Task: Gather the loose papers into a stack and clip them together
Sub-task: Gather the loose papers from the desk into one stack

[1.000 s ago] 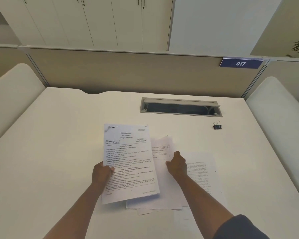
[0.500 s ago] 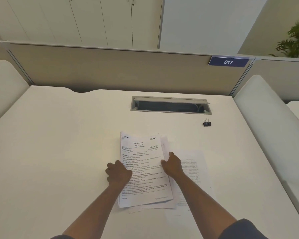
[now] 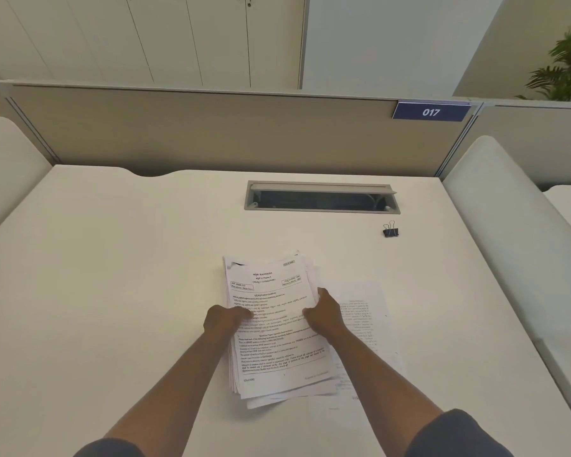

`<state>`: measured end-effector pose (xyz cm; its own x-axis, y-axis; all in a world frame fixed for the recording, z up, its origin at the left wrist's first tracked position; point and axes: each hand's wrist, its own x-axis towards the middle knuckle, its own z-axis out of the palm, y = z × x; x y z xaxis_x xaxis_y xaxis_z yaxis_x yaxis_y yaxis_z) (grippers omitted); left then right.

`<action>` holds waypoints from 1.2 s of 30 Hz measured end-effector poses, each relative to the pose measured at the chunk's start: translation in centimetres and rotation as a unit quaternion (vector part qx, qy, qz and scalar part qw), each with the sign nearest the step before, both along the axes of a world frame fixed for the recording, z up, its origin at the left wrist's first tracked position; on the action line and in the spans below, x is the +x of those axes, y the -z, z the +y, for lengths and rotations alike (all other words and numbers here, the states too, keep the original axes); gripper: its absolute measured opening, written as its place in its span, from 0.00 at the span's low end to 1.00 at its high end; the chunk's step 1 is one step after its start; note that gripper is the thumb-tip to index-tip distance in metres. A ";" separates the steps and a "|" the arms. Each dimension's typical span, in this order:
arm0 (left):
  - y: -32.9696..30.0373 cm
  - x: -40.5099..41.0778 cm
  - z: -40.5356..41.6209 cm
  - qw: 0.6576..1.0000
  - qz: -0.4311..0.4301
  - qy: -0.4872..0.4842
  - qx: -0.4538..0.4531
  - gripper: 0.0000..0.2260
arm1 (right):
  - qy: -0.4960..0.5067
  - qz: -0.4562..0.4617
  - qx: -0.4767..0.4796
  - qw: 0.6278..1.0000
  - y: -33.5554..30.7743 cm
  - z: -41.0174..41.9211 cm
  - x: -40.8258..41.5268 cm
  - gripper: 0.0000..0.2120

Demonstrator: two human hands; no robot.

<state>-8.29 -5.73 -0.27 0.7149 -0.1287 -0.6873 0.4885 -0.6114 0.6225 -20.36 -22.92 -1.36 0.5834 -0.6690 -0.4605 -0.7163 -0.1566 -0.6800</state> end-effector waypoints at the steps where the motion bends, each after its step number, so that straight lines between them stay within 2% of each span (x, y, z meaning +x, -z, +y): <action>1: 0.4 0.2 0.1 1.000 0.002 0.007 -0.004 0.29 | 0.000 -0.004 0.006 1.000 0.0 0.0 0.0 0.24; 4: -0.1 -0.2 0.0 0.999 -0.026 0.023 -0.007 0.22 | 0.002 -0.015 0.023 1.000 -0.2 -0.4 -0.1 0.26; 7: -0.6 -0.9 -0.1 0.997 -0.049 0.025 -0.054 0.08 | -0.006 -0.004 -0.004 1.000 -0.4 -1.6 -0.9 0.28; 10: -0.3 -0.6 -0.2 0.993 -0.094 0.038 -0.058 0.08 | 0.010 0.023 -0.075 0.997 -0.2 -3.5 -2.8 0.27; 13: 0.1 0.0 -0.2 0.990 -0.129 0.032 -0.055 0.10 | 0.042 0.161 -0.160 0.973 -0.6 -5.1 -4.7 0.26; 15: 0.4 0.3 -0.1 0.988 -0.144 0.029 -0.054 0.11 | 0.074 0.258 -0.148 0.952 -1.2 -5.8 -6.1 0.31; 18: 0.2 0.7 -0.1 0.985 -0.165 0.009 -0.051 0.12 | 0.089 0.311 -0.103 0.941 -0.6 -6.6 -7.9 0.41; 21: -0.3 1.0 -0.4 0.981 -0.180 -0.006 -0.067 0.12 | 0.102 0.306 -0.105 0.941 0.4 -7.1 -8.8 0.42; 25: -1.2 1.9 -0.2 0.976 -0.190 -0.028 -0.102 0.13 | 0.123 0.244 -0.098 0.957 0.5 -7.0 -8.9 0.39; 28: -2.1 2.7 0.0 0.973 -0.192 -0.032 -0.123 0.11 | 0.115 0.244 -0.111 0.957 0.3 -6.9 -9.2 0.37; 31: -2.9 3.7 0.1 0.968 -0.201 -0.055 -0.138 0.13 | 0.080 0.246 -0.151 0.954 0.2 -7.0 -9.3 0.32; 36: -4.1 4.9 0.5 0.959 -0.196 -0.103 -0.175 0.14 | -0.038 0.261 -0.238 0.935 0.8 -6.7 -9.4 0.24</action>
